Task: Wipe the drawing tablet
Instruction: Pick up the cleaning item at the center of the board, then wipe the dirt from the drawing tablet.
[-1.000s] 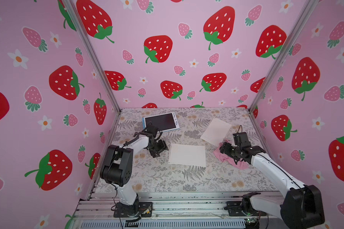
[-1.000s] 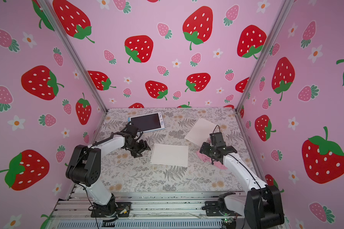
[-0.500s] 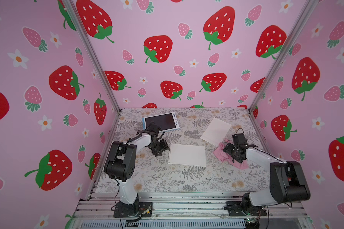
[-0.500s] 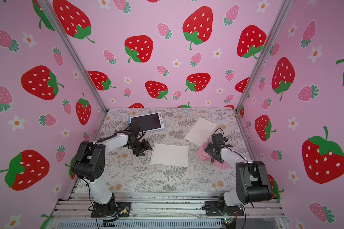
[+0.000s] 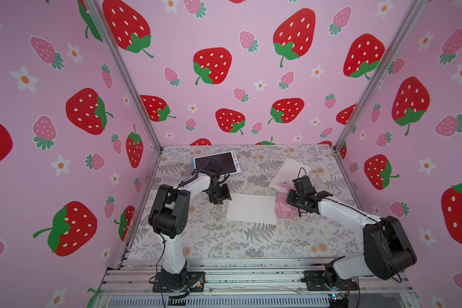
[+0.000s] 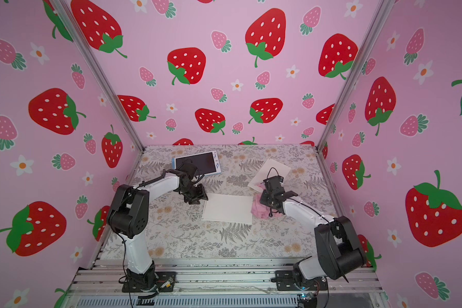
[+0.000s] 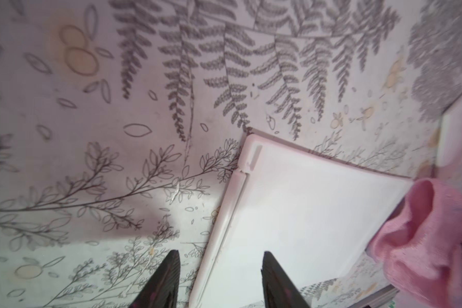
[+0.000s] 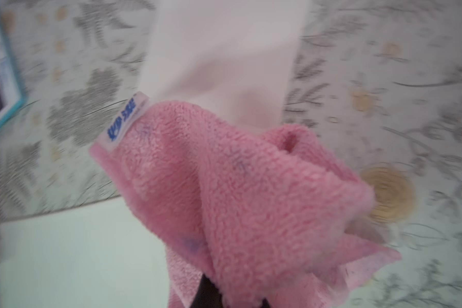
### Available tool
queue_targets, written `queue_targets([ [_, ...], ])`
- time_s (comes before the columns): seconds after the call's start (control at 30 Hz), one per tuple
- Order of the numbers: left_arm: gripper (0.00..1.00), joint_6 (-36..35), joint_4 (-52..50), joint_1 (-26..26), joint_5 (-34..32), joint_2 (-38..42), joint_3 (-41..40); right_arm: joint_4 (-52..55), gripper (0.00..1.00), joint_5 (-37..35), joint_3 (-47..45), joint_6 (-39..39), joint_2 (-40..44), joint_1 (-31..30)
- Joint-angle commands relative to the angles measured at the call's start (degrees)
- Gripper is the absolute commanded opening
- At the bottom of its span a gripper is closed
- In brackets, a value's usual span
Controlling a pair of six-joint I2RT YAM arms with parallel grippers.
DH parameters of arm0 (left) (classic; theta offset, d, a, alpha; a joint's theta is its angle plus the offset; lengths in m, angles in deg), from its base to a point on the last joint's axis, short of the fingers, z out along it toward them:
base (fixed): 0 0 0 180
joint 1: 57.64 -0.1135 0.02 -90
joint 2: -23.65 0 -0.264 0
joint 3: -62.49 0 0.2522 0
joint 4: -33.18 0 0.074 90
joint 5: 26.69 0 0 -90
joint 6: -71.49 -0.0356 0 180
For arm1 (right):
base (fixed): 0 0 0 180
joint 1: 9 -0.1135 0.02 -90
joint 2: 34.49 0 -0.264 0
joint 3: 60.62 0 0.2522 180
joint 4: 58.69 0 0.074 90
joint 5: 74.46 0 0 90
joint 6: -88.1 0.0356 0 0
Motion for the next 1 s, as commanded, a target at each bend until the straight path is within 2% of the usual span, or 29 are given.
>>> queue_targets([
  [0.0,0.47,-2.7,-6.1,1.4,-6.7,-2.2,2.2,-5.9,0.0,-5.4,1.1,-5.4,-2.2,-4.9],
  [0.1,0.43,-2.1,-7.4,1.7,-10.4,-3.4,2.1,-6.7,0.0,-5.6,4.4,-6.7,-7.8,-7.4],
  [0.23,0.41,-1.9,-6.4,2.5,-9.0,-4.6,0.9,-12.0,0.0,1.9,8.3,-6.9,-16.6,-9.6],
  [0.3,0.4,-0.8,-5.9,2.8,-8.0,-5.0,0.0,-12.6,0.0,3.2,12.5,-7.0,-21.2,-12.7],
  [0.43,0.37,2.3,-4.2,2.9,-7.1,-4.6,-2.7,-17.5,0.0,6.9,15.9,-0.2,-26.8,-14.5],
  [0.5,0.34,3.5,-4.8,3.0,-7.8,-5.1,-2.9,-16.8,0.0,6.5,15.2,2.5,-27.4,-13.4],
  [0.6,0.32,4.9,-5.9,3.0,-8.9,-5.6,-3.0,-15.9,0.0,5.4,9.4,2.6,-24.5,-9.1],
  [0.73,0.28,5.9,-5.8,3.1,-8.8,-5.5,-3.4,-14.6,0.0,4.1,1.6,-3.8,-16.6,-3.9],
  [0.83,0.27,6.3,-5.4,3.3,-8.2,-5.5,-3.5,-17.2,0.0,9.4,1.7,-5.8,-16.1,-5.1],
  [0.97,0.27,6.9,-5.2,3.5,-7.7,-5.9,-3.8,-19.9,0.0,15.5,10.6,-2.7,-24.4,-11.8],
])
